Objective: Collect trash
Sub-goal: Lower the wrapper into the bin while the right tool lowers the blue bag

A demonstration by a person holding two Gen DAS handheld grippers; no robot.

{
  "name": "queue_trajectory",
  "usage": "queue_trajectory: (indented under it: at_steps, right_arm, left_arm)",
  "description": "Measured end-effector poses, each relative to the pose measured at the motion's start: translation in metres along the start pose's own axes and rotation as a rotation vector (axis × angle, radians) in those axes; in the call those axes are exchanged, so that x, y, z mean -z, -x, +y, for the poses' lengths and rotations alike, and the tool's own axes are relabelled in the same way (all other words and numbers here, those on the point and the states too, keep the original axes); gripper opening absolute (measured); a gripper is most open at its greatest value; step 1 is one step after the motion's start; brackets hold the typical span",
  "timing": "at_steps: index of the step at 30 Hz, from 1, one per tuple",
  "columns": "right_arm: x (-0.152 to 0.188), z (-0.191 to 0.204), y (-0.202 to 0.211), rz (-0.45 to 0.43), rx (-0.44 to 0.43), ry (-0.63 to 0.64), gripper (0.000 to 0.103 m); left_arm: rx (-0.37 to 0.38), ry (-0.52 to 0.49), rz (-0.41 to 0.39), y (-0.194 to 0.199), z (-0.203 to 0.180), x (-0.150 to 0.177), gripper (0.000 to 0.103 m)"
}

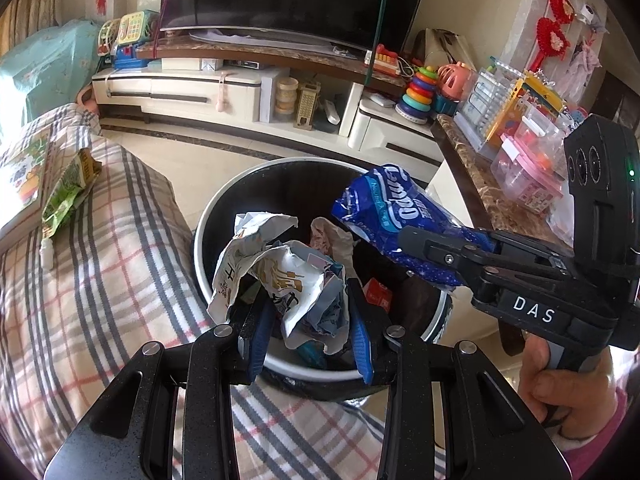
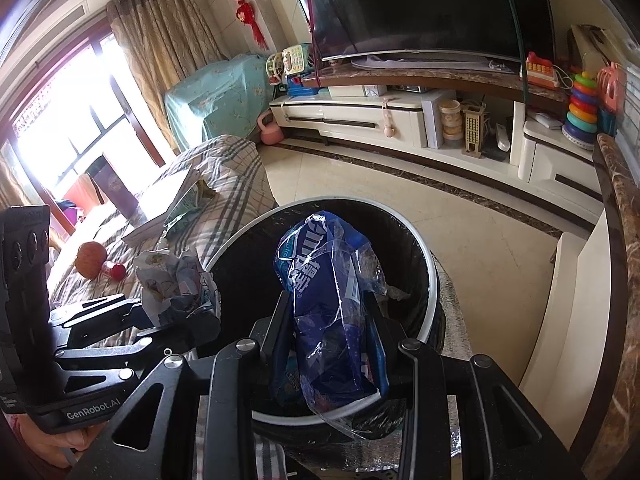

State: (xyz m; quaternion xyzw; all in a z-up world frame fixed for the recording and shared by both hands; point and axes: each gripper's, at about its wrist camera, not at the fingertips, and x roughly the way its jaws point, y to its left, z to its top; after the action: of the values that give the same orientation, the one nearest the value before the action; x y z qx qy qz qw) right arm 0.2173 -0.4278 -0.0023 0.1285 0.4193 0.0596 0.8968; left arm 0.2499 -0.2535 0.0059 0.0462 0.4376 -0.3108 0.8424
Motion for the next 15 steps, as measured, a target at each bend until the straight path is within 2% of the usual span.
queue_trajectory:
  at_steps: [15]
  right_arm:
    - [-0.005,-0.008,-0.009,0.016,0.000,-0.025,0.034]
  left_arm:
    - [0.004,0.020,0.041,-0.016,0.004,-0.009,0.033]
